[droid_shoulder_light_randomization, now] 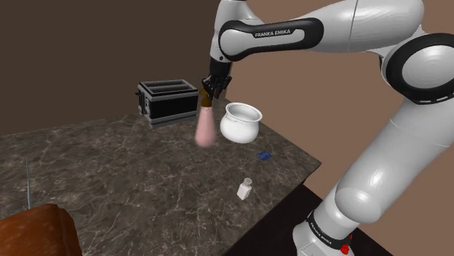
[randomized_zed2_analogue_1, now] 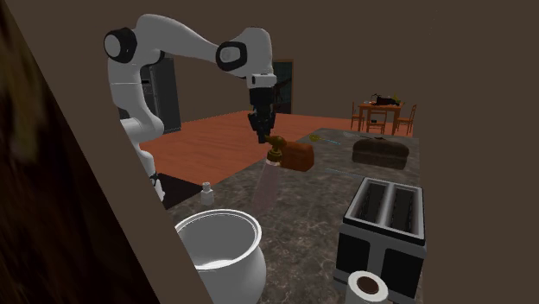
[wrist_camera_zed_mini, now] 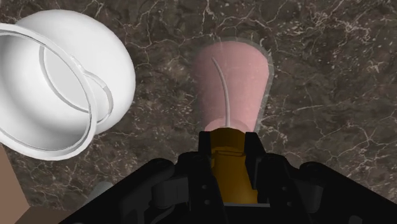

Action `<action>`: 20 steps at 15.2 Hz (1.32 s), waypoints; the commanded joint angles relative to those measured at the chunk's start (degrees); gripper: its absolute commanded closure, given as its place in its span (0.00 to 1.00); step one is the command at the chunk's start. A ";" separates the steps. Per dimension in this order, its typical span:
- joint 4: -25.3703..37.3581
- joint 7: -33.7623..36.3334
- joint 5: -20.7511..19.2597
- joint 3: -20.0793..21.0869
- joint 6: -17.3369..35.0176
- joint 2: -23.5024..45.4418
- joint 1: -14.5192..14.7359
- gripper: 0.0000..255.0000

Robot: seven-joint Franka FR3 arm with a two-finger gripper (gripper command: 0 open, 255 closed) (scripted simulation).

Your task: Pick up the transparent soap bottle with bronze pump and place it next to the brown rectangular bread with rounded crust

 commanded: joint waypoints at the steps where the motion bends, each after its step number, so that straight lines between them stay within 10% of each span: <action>1: 1.44 -0.26 0.15 0.01 -1.64 -0.23 0.01 1.00; 20: 17.27 -1.90 0.46 0.23 -16.42 0.76 0.23 1.00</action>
